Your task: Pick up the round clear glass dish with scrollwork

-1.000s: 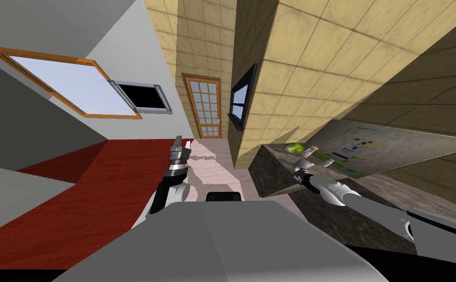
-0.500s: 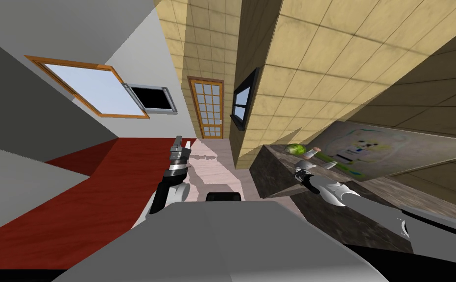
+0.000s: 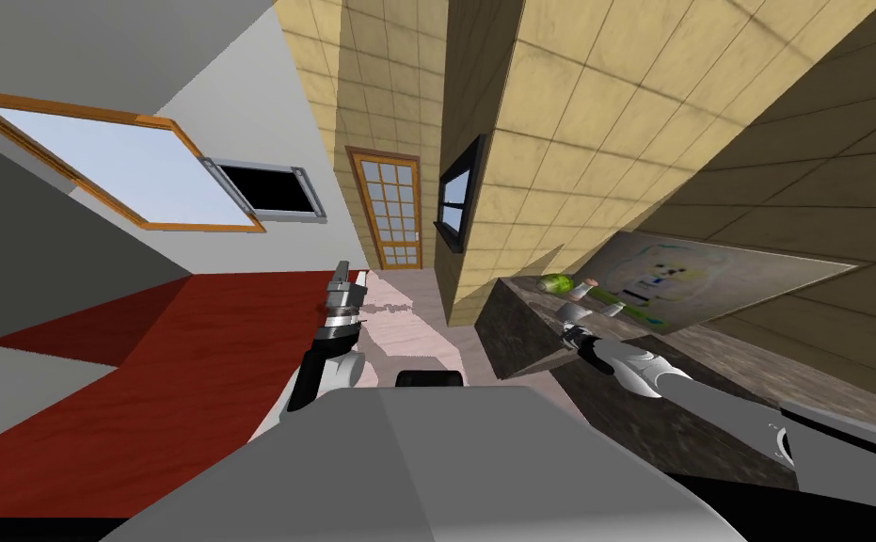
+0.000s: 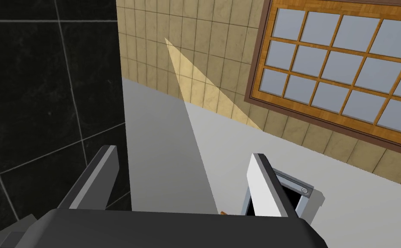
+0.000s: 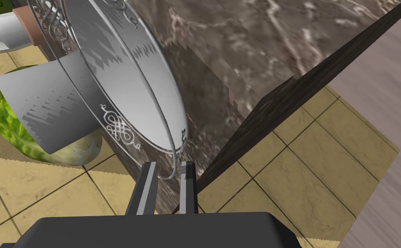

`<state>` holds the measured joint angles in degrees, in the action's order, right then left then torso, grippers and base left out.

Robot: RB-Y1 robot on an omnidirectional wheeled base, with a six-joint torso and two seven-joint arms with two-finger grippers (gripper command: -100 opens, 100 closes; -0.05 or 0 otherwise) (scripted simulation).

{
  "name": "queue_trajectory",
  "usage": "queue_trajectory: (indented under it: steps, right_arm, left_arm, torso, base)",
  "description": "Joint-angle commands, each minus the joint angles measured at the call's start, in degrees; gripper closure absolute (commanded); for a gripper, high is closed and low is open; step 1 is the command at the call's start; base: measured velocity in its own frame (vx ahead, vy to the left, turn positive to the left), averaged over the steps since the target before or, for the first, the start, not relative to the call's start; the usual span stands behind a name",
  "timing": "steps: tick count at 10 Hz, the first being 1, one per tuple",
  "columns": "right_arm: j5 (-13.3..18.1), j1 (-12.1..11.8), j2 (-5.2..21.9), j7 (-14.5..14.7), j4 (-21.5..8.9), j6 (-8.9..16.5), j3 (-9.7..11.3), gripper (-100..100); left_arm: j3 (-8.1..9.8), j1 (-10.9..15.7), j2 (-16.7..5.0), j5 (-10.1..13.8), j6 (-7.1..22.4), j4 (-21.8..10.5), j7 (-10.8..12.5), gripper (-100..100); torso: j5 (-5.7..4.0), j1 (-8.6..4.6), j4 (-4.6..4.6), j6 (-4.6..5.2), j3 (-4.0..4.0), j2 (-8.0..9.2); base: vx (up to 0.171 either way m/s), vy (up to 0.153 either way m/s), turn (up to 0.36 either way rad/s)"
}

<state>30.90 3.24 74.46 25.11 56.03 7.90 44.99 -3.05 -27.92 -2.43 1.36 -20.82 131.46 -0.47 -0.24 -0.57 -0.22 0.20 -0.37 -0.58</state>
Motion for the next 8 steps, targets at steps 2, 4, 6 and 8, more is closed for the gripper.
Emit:
queue_trajectory:
  steps: [2,4,6,8]
  right_arm:
    - [2.96,-2.55,-1.56,2.94,1.45,-3.47,-5.19,100]
    - [5.51,-4.64,-2.89,5.47,2.70,-6.59,-10.11,100]
    - [8.05,-6.73,-4.22,8.00,3.96,-9.71,-14.38,100]
    - [10.60,-8.81,-5.54,10.53,5.21,-12.17,-16.79,100]
  left_arm:
    - [0.00,-0.01,0.00,0.00,0.00,0.00,0.00,0]
    - [0.00,-0.01,0.00,0.00,0.00,0.00,0.00,0]
    - [0.00,-0.01,0.00,0.00,0.00,0.00,0.00,0]
    - [0.00,0.02,0.00,0.00,0.00,0.00,0.00,0]
  torso:
    - [-0.19,-0.04,-0.18,0.17,-0.18,-0.22]
    - [-0.39,-0.21,-0.31,0.15,-0.33,-0.39]
    - [-0.60,-0.40,-0.39,0.15,-0.33,-0.30]
    - [-0.63,-0.51,-0.32,0.01,-0.14,0.07]
  base:
    - [0.218,0.025,-0.328]
    - [0.224,0.011,-0.289]
    - [0.170,0.015,-0.306]
    - [0.092,0.018,-0.174]
